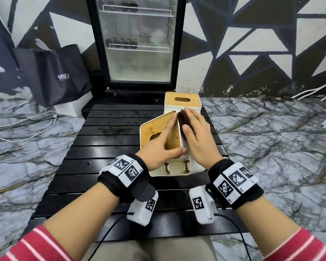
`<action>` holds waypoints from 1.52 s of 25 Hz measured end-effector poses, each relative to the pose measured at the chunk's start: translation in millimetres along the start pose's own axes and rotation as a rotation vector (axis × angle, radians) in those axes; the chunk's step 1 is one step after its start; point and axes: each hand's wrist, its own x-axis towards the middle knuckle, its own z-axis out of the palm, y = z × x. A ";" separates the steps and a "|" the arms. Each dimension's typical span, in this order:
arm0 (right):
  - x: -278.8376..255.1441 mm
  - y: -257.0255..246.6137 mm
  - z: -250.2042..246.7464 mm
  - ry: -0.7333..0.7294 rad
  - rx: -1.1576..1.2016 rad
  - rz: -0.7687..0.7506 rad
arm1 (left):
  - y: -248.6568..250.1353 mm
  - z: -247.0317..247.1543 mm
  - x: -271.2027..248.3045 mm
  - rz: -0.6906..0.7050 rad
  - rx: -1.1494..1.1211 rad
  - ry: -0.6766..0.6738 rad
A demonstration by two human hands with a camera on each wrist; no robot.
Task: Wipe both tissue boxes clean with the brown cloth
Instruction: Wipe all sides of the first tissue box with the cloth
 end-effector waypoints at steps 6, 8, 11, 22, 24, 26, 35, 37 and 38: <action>-16.7 1.5 3.3 -0.010 -0.010 0.000 | 1.6 0.2 1.1 0.010 -0.034 -0.003; -7.5 2.5 0.9 -0.008 -0.022 -0.015 | 0.3 1.0 2.8 0.013 -0.032 0.002; 6.4 7.6 -1.3 -0.029 -0.045 -0.026 | -2.4 1.5 2.5 0.017 -0.056 -0.002; -17.7 42.3 2.6 -0.030 -0.043 0.111 | -12.1 -5.2 7.9 0.008 -0.130 0.023; -28.2 48.0 1.8 -0.026 -0.043 0.123 | -10.4 -3.9 7.9 0.015 -0.091 0.036; -36.5 48.3 0.3 -0.022 -0.026 0.143 | -9.9 0.0 6.9 0.018 -0.075 0.038; -57.2 37.8 0.8 -0.028 -0.022 0.090 | -10.8 -1.5 3.6 -0.006 -0.096 0.066; -61.3 33.8 5.1 -0.026 -0.019 0.110 | -14.3 -1.1 2.5 -0.024 -0.117 0.083; -64.4 31.3 6.8 -0.028 -0.019 0.101 | -15.7 -0.5 1.5 -0.026 -0.137 0.081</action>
